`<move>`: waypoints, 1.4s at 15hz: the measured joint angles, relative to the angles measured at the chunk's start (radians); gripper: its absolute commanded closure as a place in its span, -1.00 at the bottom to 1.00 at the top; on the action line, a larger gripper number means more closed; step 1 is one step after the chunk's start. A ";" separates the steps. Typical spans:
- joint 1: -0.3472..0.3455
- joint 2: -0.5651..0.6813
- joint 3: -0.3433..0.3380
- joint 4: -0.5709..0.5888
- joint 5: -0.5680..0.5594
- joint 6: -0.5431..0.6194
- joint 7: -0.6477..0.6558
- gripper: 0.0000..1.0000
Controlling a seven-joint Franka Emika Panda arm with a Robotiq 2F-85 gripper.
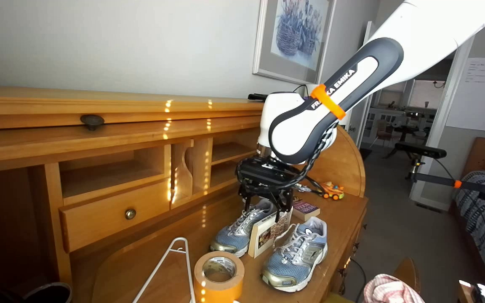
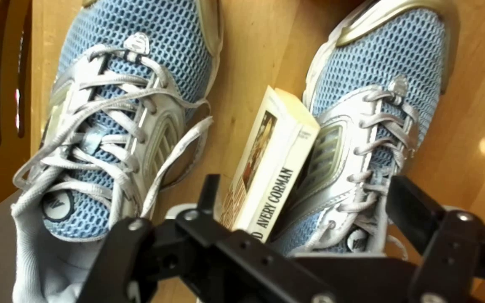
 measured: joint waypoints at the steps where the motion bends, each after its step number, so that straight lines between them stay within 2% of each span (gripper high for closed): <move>1: 0.000 -0.008 0.000 -0.005 0.000 0.005 -0.011 -1.00; 3: -0.001 -0.031 0.001 -0.023 0.000 0.011 -0.056 -1.00; 8: -0.021 -0.114 0.027 -0.104 0.004 0.003 -0.339 -1.00; 16: -0.078 -0.229 0.021 -0.208 -0.015 -0.133 -0.817 -1.00; 21: -0.113 -0.299 0.010 -0.270 -0.093 -0.190 -1.067 -1.00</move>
